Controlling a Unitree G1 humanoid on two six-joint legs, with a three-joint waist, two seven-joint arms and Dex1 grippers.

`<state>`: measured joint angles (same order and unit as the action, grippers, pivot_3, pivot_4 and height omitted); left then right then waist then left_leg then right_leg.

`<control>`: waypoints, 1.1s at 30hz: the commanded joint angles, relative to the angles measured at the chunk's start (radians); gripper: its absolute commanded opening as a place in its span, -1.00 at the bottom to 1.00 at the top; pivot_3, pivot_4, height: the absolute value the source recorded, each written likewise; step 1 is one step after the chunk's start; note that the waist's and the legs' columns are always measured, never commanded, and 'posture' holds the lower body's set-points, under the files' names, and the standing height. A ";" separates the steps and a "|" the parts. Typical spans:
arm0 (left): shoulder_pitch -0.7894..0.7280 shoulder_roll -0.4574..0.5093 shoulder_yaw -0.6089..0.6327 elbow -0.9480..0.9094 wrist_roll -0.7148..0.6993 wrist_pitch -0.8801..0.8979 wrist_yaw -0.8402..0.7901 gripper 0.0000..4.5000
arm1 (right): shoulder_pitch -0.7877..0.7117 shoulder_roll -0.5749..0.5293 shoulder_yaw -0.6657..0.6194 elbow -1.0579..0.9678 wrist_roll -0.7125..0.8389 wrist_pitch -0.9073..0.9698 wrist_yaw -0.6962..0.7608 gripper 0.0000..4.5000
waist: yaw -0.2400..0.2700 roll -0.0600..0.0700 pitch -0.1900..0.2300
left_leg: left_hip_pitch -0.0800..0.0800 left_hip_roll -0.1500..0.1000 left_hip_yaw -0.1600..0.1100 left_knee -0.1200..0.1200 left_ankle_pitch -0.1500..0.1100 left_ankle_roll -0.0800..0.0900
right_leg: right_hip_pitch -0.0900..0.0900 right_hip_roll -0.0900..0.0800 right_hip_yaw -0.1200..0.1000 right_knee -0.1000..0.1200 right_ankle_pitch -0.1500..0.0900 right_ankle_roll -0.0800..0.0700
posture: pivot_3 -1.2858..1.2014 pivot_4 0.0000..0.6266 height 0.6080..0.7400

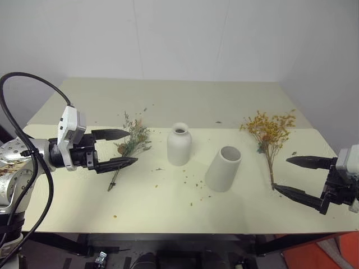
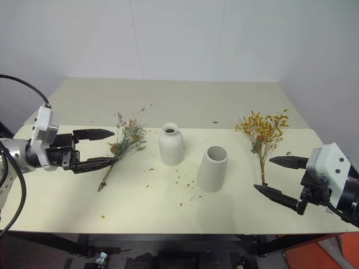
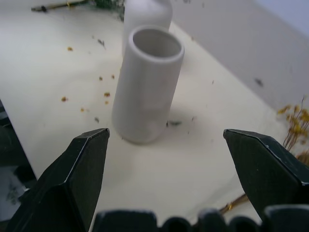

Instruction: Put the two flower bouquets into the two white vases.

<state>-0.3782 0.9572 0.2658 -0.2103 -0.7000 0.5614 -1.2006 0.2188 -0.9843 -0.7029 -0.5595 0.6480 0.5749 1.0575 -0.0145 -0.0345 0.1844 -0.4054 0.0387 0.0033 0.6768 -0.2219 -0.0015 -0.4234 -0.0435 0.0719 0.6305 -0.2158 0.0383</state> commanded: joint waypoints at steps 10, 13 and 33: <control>-0.040 0.010 0.008 -0.010 -0.016 0.004 -0.004 1.00 | 0.013 -0.017 -0.080 -0.045 0.011 0.077 -0.032 0.98 | -0.001 0.000 0.000 | 0.000 0.000 0.000 0.000 0.000 0.000 | 0.000 0.000 0.000 0.000 0.000 0.000 | 0.03 -0.52 1.00; -0.042 0.010 0.001 -0.002 -0.009 -0.002 -0.008 1.00 | 0.019 -0.016 -0.085 -0.049 0.010 0.080 -0.034 0.98 | 0.000 0.000 0.000 | 0.000 0.000 0.000 0.000 0.000 0.000 | 0.000 0.000 0.000 0.000 0.000 0.000 | 0.03 -0.52 1.00; -0.057 -0.083 -0.001 -0.159 0.034 0.519 0.656 1.00 | -0.324 -0.087 0.121 -0.093 0.121 0.188 -0.218 0.98 | -0.004 -0.001 0.000 | 0.000 0.000 0.000 0.000 0.000 0.000 | 0.000 0.000 0.000 0.000 0.003 0.006 | 0.03 -0.52 1.00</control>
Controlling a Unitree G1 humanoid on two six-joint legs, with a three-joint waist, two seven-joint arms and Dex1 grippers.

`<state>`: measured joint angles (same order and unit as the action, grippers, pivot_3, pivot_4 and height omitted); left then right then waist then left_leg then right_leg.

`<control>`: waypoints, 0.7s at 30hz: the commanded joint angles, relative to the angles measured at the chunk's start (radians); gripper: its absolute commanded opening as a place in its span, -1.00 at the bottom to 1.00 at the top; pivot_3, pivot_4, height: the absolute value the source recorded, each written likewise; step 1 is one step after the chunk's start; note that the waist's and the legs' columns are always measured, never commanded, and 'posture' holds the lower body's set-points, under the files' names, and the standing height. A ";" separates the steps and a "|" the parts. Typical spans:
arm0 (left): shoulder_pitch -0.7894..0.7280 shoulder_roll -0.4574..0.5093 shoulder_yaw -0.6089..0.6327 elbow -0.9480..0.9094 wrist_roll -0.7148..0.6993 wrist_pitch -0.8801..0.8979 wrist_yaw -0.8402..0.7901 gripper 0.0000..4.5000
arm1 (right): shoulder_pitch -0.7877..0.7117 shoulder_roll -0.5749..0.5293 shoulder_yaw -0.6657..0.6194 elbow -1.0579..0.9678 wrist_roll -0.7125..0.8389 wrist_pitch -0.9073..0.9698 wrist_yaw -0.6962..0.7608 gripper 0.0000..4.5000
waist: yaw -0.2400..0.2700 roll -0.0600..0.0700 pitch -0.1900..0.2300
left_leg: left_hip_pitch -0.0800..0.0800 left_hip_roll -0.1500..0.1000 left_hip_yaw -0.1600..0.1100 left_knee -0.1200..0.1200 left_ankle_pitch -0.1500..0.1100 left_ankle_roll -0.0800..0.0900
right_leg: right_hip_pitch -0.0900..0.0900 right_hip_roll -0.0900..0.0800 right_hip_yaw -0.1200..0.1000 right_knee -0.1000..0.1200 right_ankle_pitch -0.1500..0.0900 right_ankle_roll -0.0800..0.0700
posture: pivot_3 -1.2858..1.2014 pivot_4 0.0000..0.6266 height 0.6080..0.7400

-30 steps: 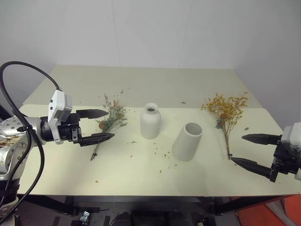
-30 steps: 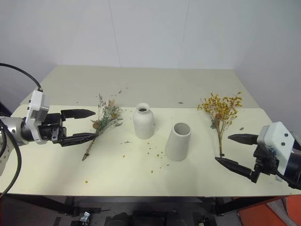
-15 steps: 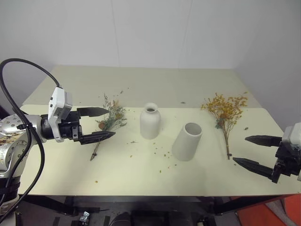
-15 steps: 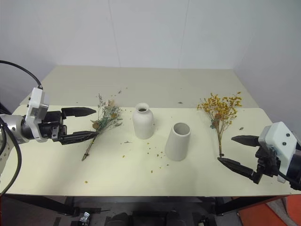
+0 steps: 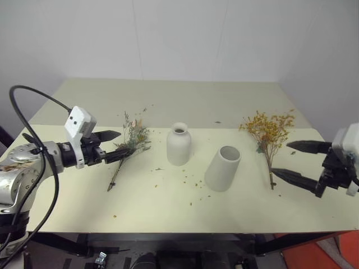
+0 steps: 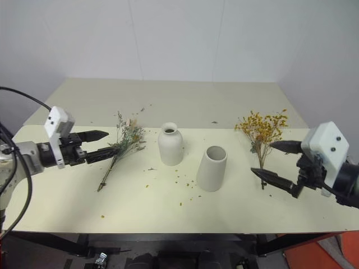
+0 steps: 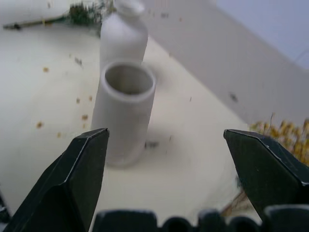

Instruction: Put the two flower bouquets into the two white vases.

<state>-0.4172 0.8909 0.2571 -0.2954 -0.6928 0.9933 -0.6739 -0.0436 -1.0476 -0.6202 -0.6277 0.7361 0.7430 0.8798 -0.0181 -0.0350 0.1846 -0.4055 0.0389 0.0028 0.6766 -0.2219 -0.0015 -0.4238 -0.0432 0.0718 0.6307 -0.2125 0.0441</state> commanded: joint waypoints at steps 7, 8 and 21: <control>-0.187 -0.149 -0.023 0.000 0.066 0.389 0.361 1.00 | -0.243 -0.031 0.235 -0.013 0.034 0.025 -0.078 0.98 | 0.006 0.000 0.000 | -0.001 -0.001 -0.001 0.000 0.000 0.000 | 0.000 0.000 -0.001 0.000 0.000 0.000 | 0.03 -0.52 1.00; -0.205 -0.164 -0.030 0.017 0.080 0.411 0.382 1.00 | -0.254 -0.029 0.251 -0.008 0.030 0.025 -0.078 0.98 | 0.006 0.000 0.000 | 0.000 -0.001 -0.001 0.000 0.000 0.000 | 0.000 0.000 -0.001 0.000 0.000 0.000 | 0.03 -0.52 1.00; -0.309 -0.214 -0.258 0.252 0.236 0.414 0.397 1.00 | -0.286 -0.017 0.302 -0.027 0.040 0.040 -0.120 0.98 | 0.004 -0.001 0.000 | -0.001 -0.002 -0.001 0.000 0.000 0.000 | -0.001 -0.001 0.000 0.000 0.001 -0.001 | 0.03 -0.52 1.00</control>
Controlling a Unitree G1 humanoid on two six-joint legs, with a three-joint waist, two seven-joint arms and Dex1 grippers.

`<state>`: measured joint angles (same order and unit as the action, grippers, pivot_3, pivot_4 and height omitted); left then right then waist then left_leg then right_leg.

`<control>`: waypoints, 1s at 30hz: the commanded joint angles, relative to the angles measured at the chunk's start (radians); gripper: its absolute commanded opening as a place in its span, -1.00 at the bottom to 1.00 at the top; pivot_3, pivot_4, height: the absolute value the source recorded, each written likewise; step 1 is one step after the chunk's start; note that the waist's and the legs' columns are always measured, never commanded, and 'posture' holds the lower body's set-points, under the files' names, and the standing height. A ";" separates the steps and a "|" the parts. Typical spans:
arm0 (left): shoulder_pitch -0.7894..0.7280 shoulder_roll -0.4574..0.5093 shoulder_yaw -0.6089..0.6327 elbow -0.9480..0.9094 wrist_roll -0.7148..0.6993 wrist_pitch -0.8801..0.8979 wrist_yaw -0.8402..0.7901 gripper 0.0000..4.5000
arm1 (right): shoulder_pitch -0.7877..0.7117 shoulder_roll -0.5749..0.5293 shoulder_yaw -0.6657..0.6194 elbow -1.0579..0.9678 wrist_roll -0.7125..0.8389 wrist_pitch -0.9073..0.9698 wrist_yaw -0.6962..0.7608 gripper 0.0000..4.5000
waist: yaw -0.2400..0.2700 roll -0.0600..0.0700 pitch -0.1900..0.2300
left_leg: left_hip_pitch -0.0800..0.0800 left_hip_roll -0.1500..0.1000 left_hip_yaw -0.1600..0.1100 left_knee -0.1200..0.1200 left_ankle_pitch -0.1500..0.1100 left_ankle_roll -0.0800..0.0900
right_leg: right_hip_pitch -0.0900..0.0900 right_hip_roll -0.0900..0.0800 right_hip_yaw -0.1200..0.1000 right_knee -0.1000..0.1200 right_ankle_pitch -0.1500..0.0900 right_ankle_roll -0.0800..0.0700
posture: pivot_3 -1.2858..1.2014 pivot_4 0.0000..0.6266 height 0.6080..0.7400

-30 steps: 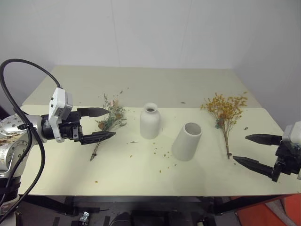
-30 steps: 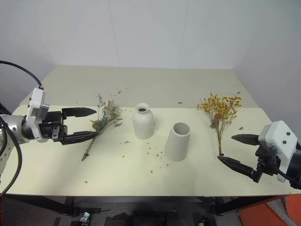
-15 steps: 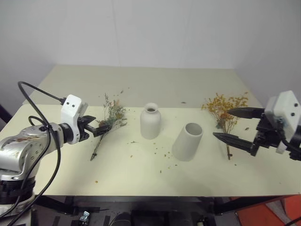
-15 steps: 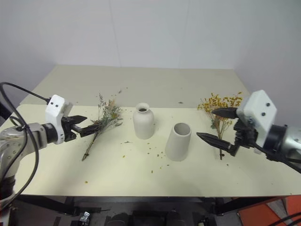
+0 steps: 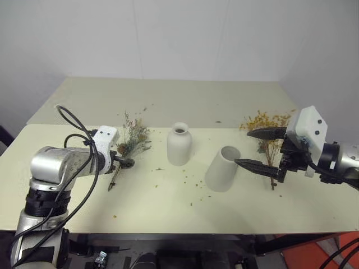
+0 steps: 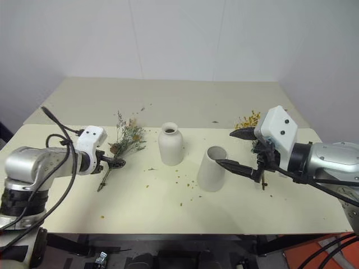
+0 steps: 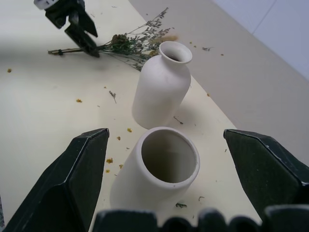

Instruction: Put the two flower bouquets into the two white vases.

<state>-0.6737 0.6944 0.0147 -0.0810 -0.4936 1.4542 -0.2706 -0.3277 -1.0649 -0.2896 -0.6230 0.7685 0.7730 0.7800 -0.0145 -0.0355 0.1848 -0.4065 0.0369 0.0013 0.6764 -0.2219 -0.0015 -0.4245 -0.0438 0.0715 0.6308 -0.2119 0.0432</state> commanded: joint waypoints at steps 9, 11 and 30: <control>-0.085 -0.074 -0.031 0.149 0.106 -0.094 -0.013 1.00 | 0.036 -0.014 -0.090 -0.077 0.052 0.055 -0.043 0.98 | -0.001 0.000 0.000 | -0.001 0.000 0.000 0.000 0.000 0.000 | 0.000 0.000 0.000 -0.001 0.000 -0.001 | 0.03 -0.52 1.00; -0.088 -0.090 0.000 0.156 0.094 -0.081 -0.028 1.00 | 0.043 -0.018 -0.108 -0.083 0.069 0.062 -0.037 0.98 | 0.000 0.000 0.000 | -0.001 0.000 0.000 0.000 0.000 0.000 | 0.000 0.000 0.000 0.000 0.000 -0.001 | 0.03 -0.52 1.00; 0.007 -0.118 0.049 0.097 0.165 -0.183 -0.002 -0.98 | 0.025 -0.029 -0.084 -0.066 0.084 0.042 0.036 1.00 | 0.000 0.000 0.000 | 0.001 0.000 0.000 0.000 0.000 0.000 | 0.001 0.000 0.000 0.000 0.000 0.000 | 0.03 -0.52 1.00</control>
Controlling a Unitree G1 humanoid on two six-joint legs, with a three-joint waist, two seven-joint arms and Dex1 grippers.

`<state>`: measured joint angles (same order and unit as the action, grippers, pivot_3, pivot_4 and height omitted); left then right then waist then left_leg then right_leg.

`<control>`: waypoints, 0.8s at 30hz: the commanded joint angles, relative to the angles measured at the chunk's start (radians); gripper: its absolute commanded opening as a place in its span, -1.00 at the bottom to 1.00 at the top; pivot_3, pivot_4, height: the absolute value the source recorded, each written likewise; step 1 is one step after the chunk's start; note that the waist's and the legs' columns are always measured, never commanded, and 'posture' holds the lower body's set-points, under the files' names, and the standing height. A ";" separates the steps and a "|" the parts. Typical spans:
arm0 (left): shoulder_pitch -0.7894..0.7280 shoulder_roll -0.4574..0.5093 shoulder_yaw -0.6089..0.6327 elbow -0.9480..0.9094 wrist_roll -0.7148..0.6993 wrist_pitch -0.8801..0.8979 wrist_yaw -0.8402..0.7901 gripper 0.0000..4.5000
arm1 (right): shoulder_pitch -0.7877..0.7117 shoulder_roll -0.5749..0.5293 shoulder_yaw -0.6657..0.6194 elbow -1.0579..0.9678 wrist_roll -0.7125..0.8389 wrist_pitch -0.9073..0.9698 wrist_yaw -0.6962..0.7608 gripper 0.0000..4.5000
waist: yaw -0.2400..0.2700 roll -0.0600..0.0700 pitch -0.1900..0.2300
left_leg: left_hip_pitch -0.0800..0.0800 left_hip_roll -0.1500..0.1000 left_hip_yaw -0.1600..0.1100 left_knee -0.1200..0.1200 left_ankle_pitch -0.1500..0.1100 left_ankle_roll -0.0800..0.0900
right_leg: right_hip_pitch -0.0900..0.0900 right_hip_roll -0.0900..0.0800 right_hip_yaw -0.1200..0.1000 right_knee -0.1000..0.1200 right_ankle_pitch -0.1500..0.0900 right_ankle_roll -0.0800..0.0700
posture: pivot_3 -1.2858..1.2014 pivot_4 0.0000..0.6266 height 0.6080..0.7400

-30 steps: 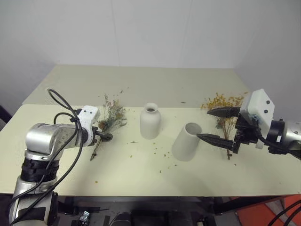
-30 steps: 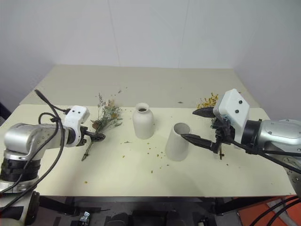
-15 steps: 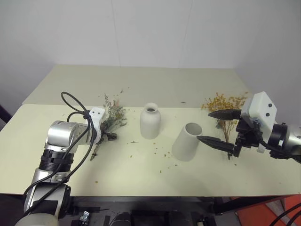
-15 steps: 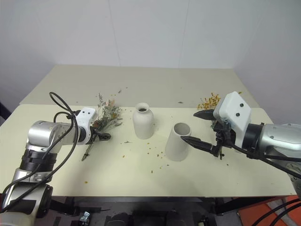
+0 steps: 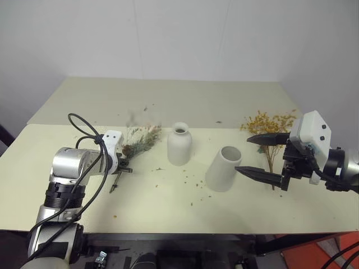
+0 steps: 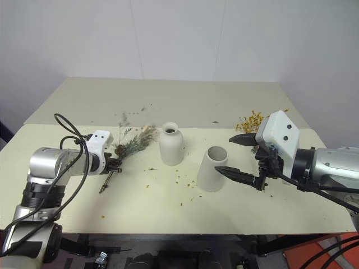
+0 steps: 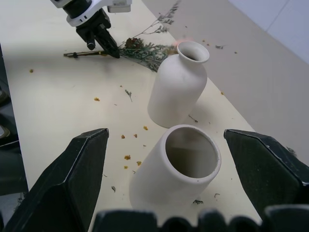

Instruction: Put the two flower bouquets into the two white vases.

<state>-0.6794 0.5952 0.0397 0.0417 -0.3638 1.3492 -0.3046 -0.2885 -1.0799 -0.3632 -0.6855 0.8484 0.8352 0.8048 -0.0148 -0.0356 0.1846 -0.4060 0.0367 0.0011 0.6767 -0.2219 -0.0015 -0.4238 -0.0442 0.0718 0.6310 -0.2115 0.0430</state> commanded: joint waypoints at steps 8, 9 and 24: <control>-0.097 -0.146 0.311 0.026 -0.006 -0.344 0.148 -0.98 | -0.011 -0.014 -0.014 -0.011 -0.001 -0.012 0.010 1.00 | 0.003 0.000 0.000 | -0.002 0.000 0.000 0.001 0.000 0.000 | -0.001 0.000 0.000 -0.001 0.002 -0.002 | 0.03 -0.52 1.00; -0.122 -0.157 0.357 0.039 -0.035 -0.375 0.138 -0.98 | -0.010 -0.012 -0.015 -0.013 -0.001 -0.010 0.005 1.00 | 0.003 0.000 0.000 | -0.002 0.000 0.000 0.001 0.000 0.000 | -0.001 0.000 -0.001 -0.001 0.003 -0.004 | 0.03 -0.52 1.00; -0.438 -0.235 0.324 0.567 -0.214 -1.003 -0.657 -0.98 | -0.100 0.104 0.091 -0.034 -0.057 -0.019 -0.183 1.00 | 0.004 -0.001 0.000 | -0.004 -0.002 0.000 0.002 0.000 0.000 | 0.000 -0.001 -0.001 -0.002 0.003 -0.002 | 0.03 -0.52 1.00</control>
<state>-1.0609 0.3692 0.3666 0.5434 -0.5399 0.4143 -0.8331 -0.3703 -0.9816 -0.2663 -0.6989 0.8051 0.8350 0.6472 -0.0103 -0.0363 0.1845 -0.4103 0.0348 0.0011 0.6785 -0.2217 -0.0015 -0.4242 -0.0452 0.0710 0.6279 -0.2081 0.0406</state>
